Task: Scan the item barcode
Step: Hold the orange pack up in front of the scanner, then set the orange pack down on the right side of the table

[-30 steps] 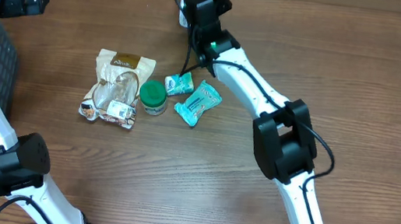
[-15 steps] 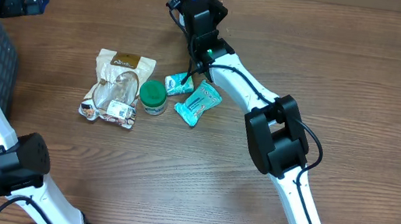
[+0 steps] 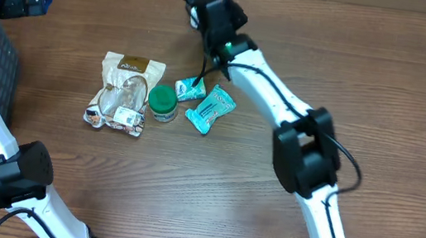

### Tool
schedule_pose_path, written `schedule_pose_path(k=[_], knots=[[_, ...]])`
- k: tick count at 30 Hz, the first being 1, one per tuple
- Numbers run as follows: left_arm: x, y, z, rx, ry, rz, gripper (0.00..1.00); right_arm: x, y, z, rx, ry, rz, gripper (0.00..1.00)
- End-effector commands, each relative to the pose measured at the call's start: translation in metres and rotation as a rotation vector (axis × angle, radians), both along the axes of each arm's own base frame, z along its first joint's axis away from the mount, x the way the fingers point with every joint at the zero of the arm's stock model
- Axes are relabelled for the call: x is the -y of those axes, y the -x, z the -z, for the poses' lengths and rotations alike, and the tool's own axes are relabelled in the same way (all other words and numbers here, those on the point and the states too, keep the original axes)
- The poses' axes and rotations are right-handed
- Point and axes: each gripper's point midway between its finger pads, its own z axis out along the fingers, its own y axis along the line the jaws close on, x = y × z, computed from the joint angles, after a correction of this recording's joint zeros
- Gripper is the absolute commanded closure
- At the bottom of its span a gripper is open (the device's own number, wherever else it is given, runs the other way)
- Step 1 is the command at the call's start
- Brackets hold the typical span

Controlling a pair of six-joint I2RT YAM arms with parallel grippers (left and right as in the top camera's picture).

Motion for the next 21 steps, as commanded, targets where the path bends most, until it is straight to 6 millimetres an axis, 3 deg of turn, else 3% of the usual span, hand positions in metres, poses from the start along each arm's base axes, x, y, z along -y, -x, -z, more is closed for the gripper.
schedule_pose_path(k=[1, 2, 5, 7, 8, 10, 11, 15, 21], knots=[[0.004, 0.003, -0.015, 0.038, -0.022, 0.016, 0.0, 0.021, 0.044, -0.126, 0.011, -0.438, 0.131, 0.96], [0.004, 0.003, -0.015, 0.037, -0.022, 0.016, 0.0, 0.025, 0.051, -0.128, -0.018, -0.467, 0.149, 0.96], [0.004, 0.003, -0.015, 0.037, -0.022, 0.016, 0.0, 0.061, 0.102, -0.132, -0.241, -0.564, 0.229, 0.96], [0.005, 0.003, -0.015, 0.037, -0.022, 0.017, 0.0, 0.093, 0.132, -0.12, -0.388, -0.589, 0.342, 0.96], [0.005, 0.003, -0.015, 0.037, -0.022, 0.017, 0.0, 0.121, 0.148, -0.106, -0.48, -0.6, 0.461, 0.96], [0.005, 0.003, -0.015, 0.037, -0.022, 0.017, 0.0, 0.142, 0.157, -0.091, -0.558, -0.616, 0.548, 0.96], [0.005, 0.003, -0.015, 0.037, -0.022, 0.017, 0.0, 0.159, 0.165, -0.074, -0.655, -0.65, 0.598, 0.96], [0.005, 0.003, -0.015, 0.037, -0.022, 0.017, 0.0, 0.194, 0.171, -0.024, -0.802, -0.737, 0.701, 0.96], [0.005, 0.003, -0.015, 0.037, -0.022, 0.017, 0.0, 0.211, 0.183, 0.051, -0.926, -0.851, 0.754, 0.96]])
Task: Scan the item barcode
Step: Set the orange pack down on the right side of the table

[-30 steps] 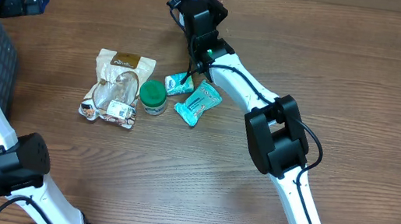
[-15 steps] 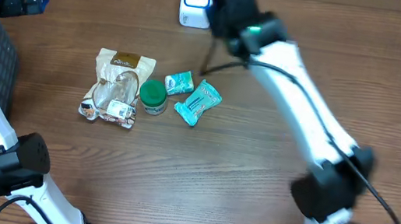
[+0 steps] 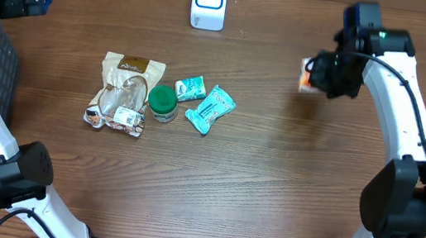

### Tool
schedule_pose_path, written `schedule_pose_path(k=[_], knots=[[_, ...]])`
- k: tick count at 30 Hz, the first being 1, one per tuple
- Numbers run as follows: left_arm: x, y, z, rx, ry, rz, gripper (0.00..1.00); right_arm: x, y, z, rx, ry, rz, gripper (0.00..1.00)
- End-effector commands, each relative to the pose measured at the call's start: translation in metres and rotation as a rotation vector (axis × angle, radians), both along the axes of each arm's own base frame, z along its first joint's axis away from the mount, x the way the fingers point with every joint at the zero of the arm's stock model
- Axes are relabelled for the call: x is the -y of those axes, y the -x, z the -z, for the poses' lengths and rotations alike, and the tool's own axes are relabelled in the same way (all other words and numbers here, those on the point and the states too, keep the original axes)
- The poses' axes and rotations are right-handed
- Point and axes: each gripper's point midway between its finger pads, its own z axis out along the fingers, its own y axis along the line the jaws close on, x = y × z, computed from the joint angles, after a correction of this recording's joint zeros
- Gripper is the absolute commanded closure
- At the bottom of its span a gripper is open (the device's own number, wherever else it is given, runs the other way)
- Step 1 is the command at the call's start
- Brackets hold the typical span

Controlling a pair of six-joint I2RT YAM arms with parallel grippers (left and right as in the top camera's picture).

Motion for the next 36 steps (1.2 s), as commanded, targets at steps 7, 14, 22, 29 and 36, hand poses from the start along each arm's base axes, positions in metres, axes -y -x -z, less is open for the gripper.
schedule_pose_path(k=[7, 14, 22, 29, 36], knots=[[0.005, 0.003, -0.014, 0.036, -0.021, 0.017, 0.0, -0.01, 0.029, 0.053, -0.103, -0.153, -0.019, 0.62], [0.004, 0.003, -0.014, 0.036, -0.021, 0.017, 0.0, -0.052, 0.012, -0.006, -0.003, -0.255, -0.199, 0.32], [0.004, 0.003, -0.014, 0.036, -0.021, 0.017, 0.0, -0.163, 0.029, -0.006, -0.026, -0.36, -0.254, 0.0], [0.004, 0.003, -0.014, 0.036, -0.021, 0.017, 0.0, -0.218, 0.041, 0.015, -0.047, -0.376, -0.313, 0.0], [0.004, 0.003, -0.014, 0.036, -0.021, 0.017, 0.0, -0.25, 0.051, 0.033, -0.049, -0.381, -0.364, 0.31]])
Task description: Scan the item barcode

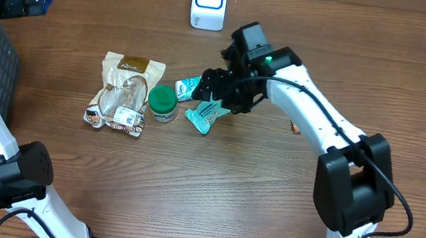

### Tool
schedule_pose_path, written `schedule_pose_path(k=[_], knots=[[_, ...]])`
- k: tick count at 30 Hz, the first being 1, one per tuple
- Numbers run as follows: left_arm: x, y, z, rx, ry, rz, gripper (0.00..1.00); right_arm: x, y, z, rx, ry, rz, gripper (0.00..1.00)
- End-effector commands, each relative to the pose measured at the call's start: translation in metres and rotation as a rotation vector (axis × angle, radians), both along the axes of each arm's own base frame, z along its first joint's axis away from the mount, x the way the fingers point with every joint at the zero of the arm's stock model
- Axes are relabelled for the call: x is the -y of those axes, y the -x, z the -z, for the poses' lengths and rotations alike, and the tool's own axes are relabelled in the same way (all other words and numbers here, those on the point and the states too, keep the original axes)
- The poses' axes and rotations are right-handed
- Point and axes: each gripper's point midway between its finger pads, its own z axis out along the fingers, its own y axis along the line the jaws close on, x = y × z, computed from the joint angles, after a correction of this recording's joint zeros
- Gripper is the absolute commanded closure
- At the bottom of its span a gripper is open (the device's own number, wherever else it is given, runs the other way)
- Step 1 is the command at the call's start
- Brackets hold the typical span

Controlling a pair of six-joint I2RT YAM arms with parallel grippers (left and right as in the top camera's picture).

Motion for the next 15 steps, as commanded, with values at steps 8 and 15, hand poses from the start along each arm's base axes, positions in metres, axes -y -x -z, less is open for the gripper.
schedule_pose_path(k=[8, 15], knots=[[0.005, 0.003, -0.014, 0.036, -0.021, 0.017, 0.0, -0.012, -0.003, 0.009, 0.026, 0.051, 0.055, 0.79], [0.005, 0.003, -0.014, 0.036, -0.021, 0.017, 0.0, -0.026, -0.001, 0.012, 0.042, 0.039, 0.075, 0.82]])
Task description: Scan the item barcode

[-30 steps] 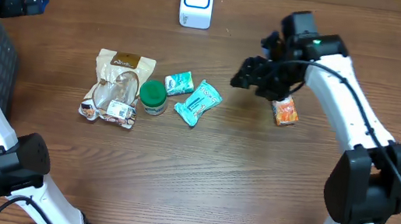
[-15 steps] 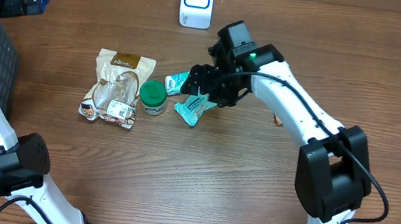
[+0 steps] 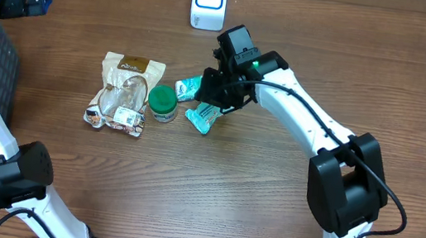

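Note:
A white scanner [image 3: 208, 2] stands at the table's far edge. Below it lie a brown snack bag [image 3: 125, 90], a green-lidded jar [image 3: 162, 104], a small teal packet [image 3: 189, 89] and a larger teal packet [image 3: 203, 118]. My right gripper [image 3: 217, 99] hangs over the two teal packets, covering part of each; its fingers look spread, and nothing shows between them. My left gripper stays at the far left corner, away from the items, and its jaws do not show.
A dark mesh basket stands at the left edge beside the left arm. The right arm's links cross the table from the lower right up to the packets. The brown wooden table [image 3: 227, 196] runs on toward the near edge.
My right gripper has shifted slightly left and toward the scanner, and still hangs over the teal packets. The items and the left arm have not moved.
First my right gripper was up at the scanner. Then it was out at the right side, shut on a small orange and white item. Later that item lay on the table at the right, and the gripper was over the teal packets, where it remains.

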### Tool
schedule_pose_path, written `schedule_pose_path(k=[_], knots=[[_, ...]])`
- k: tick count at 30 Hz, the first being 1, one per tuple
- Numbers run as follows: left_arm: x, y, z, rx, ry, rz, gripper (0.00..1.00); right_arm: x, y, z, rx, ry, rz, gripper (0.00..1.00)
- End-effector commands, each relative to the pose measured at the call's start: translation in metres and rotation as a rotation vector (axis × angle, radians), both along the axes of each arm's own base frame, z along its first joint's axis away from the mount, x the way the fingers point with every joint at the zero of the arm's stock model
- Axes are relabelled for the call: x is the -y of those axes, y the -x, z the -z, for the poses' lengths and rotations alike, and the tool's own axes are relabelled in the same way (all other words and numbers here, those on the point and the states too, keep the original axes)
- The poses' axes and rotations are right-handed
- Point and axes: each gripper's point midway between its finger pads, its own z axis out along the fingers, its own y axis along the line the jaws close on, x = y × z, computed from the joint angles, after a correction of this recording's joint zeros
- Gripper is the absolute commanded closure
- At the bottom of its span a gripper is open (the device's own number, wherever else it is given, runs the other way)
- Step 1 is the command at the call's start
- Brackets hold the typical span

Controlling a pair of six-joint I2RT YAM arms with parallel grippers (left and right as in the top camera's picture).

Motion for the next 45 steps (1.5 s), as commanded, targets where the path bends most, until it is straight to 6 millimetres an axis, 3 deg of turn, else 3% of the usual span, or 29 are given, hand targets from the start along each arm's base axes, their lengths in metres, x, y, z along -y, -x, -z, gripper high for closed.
schedule_pose_path(k=[1, 10, 14, 19, 21, 22, 24, 27, 31, 34, 38, 42, 45], knots=[[0.005, 0.003, -0.014, 0.036, -0.021, 0.017, 0.0, -0.009, 0.008, 0.011, -0.003, 0.021, 0.022, 0.83], [0.005, 0.003, -0.014, 0.036, -0.021, 0.017, 0.0, -0.022, 0.01, 0.04, 0.022, 0.062, 0.023, 0.83], [0.004, 0.003, -0.014, 0.036, -0.021, 0.016, 0.0, -0.017, 0.024, 0.062, -0.063, 0.1, 0.015, 0.81], [0.005, 0.003, -0.014, 0.036, -0.021, 0.018, 0.0, 0.018, 0.036, 0.068, -0.164, 0.185, 0.019, 0.76], [0.005, 0.003, -0.014, 0.036, -0.021, 0.017, 0.0, 0.049, 0.036, 0.069, -0.208, 0.225, 0.007, 0.74], [0.005, 0.003, -0.014, 0.036, -0.021, 0.017, 0.0, 0.053, 0.036, 0.069, -0.212, 0.229, 0.004, 0.73], [0.005, 0.003, -0.014, 0.036, -0.021, 0.017, 0.0, 0.076, 0.03, 0.066, -0.232, 0.242, 0.005, 0.72], [0.005, 0.003, -0.014, 0.036, -0.021, 0.017, 0.0, 0.096, 0.017, 0.051, -0.217, 0.24, -0.003, 0.65], [0.005, 0.003, -0.014, 0.036, -0.021, 0.017, 0.0, 0.128, -0.014, 0.031, -0.169, 0.202, 0.057, 0.51], [0.005, 0.003, -0.014, 0.036, -0.021, 0.017, 0.0, 0.127, -0.023, 0.03, -0.14, 0.121, 0.027, 0.41], [0.004, 0.003, -0.014, 0.036, -0.021, 0.016, 0.0, 0.125, -0.026, 0.042, -0.099, 0.122, 0.003, 0.38], [0.004, 0.003, -0.014, 0.036, -0.021, 0.016, 0.0, 0.123, -0.02, 0.06, -0.094, 0.135, -0.009, 0.4], [0.004, 0.003, -0.014, 0.036, -0.021, 0.016, 0.0, 0.128, -0.013, 0.074, -0.104, 0.152, -0.007, 0.5]])
